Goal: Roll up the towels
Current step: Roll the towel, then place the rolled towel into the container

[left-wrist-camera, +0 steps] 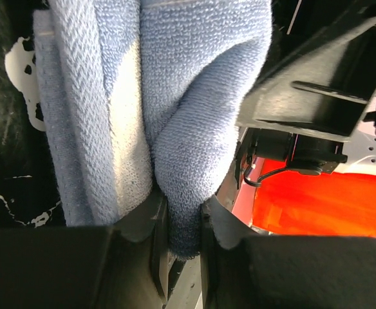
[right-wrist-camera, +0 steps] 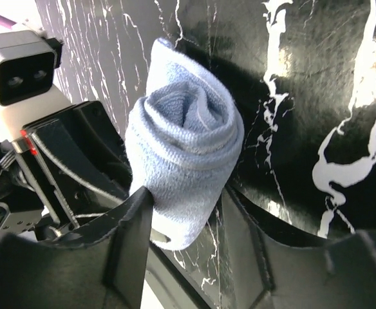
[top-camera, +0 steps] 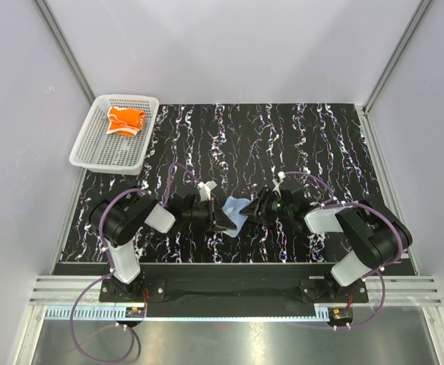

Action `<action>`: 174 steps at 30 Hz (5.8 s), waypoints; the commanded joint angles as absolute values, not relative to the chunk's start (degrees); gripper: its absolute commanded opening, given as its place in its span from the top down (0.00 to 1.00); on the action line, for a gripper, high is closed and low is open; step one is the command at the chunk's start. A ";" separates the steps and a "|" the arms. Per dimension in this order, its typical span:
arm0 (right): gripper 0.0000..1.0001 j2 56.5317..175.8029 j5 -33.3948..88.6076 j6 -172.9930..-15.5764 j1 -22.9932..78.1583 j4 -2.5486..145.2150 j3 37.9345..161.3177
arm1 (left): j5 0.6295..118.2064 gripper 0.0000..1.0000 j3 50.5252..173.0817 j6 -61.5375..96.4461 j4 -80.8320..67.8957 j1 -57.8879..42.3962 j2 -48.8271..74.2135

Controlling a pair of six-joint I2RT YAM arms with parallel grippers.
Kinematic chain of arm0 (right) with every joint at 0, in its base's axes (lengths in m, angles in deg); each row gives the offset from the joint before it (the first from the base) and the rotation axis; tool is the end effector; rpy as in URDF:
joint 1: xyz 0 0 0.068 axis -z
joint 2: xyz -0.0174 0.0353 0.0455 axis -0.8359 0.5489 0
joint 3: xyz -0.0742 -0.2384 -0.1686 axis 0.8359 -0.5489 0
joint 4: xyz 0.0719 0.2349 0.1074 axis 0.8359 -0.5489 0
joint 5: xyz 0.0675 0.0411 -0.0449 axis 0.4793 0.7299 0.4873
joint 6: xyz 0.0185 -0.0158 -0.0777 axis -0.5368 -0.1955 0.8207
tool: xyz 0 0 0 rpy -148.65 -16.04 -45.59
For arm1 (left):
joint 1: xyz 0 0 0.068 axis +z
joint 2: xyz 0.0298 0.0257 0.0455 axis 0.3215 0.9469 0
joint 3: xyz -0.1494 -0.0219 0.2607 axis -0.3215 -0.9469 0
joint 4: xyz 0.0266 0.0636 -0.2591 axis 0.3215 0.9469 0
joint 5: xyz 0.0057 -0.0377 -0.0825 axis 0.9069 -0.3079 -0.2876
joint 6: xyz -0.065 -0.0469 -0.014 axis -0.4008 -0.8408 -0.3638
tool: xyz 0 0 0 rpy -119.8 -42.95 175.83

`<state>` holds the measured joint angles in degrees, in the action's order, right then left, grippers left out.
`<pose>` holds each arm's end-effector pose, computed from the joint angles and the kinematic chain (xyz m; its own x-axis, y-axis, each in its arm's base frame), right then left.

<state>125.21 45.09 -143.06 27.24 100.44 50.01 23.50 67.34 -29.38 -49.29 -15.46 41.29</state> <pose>0.2436 0.1721 0.1259 -0.9018 0.3484 -0.2557 -0.0036 0.5856 0.8106 0.2332 -0.2180 0.1026 -0.9881 -0.0668 -0.1382 0.1023 0.3847 -0.9173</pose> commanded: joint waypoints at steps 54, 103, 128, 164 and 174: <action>0.94 127.54 41.67 -137.05 22.87 62.27 68.72 | 85.78 0.42 89.82 6.62 13.13 -41.36 14.02; 0.17 113.94 31.03 -134.58 22.87 47.31 74.02 | 52.58 0.98 89.81 3.55 4.07 -23.70 35.37; 0.17 122.80 31.92 -140.11 22.87 84.83 63.98 | 20.22 0.97 84.90 -20.01 -12.99 -5.68 47.50; 0.76 142.76 38.51 -142.58 21.73 117.37 59.41 | 16.61 0.88 92.01 -17.99 0.20 1.53 55.25; 0.82 127.03 37.98 -138.19 21.73 102.88 60.91 | 24.87 0.47 89.47 -11.49 5.40 1.44 37.67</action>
<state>133.91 37.16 -141.12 22.58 107.26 60.26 17.38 90.94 -14.67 3.76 1.21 43.35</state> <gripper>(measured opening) 0.296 0.517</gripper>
